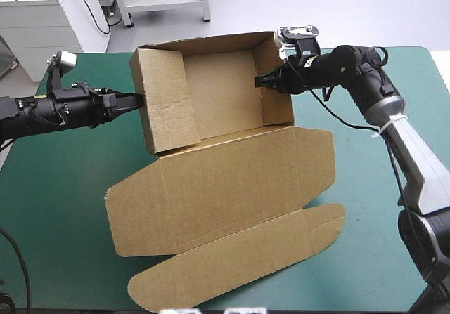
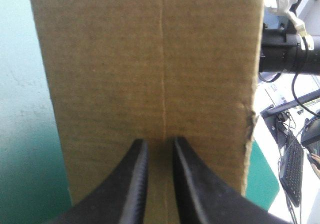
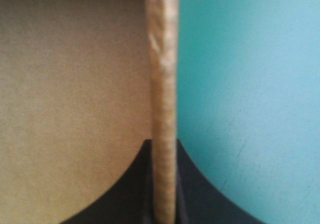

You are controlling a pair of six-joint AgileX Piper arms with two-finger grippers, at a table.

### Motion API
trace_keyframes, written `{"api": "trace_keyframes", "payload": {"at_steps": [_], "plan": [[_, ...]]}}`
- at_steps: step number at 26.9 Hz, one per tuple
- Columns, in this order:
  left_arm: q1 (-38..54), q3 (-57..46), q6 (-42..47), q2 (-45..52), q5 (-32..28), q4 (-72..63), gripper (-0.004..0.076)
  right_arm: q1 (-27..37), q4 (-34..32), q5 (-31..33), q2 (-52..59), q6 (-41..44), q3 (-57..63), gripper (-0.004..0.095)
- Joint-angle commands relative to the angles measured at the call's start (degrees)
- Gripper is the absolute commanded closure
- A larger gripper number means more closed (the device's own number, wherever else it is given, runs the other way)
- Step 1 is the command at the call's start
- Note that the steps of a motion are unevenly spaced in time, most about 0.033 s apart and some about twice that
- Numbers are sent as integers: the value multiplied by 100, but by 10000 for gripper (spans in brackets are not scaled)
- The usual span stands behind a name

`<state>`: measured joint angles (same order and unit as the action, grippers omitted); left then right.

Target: Fold the box

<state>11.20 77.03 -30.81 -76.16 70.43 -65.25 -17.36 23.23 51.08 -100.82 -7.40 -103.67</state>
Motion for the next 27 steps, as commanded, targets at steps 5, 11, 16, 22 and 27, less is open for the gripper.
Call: {"api": "trace_keyframes", "payload": {"at_steps": [5, 11, 16, 22, 27], "plan": [[-30, 150, 103, 185, 338, -454, 340, -30, 147, -382, 162, 96, -173, 922], [-186, 150, 303, 185, 343, -253, 330, -30, 40, -382, 75, 96, -173, 921], [-803, 150, 904, 174, 156, 1215, 330, -122, -167, -386, 75, 96, -173, 921], [-1332, 150, 1523, 174, -289, 2075, 331, -549, -822, -353, 75, 131, -173, 921], [-1806, 150, 2556, 174, -681, 3356, 334, -936, -1219, -409, 75, 356, -173, 921]]}}
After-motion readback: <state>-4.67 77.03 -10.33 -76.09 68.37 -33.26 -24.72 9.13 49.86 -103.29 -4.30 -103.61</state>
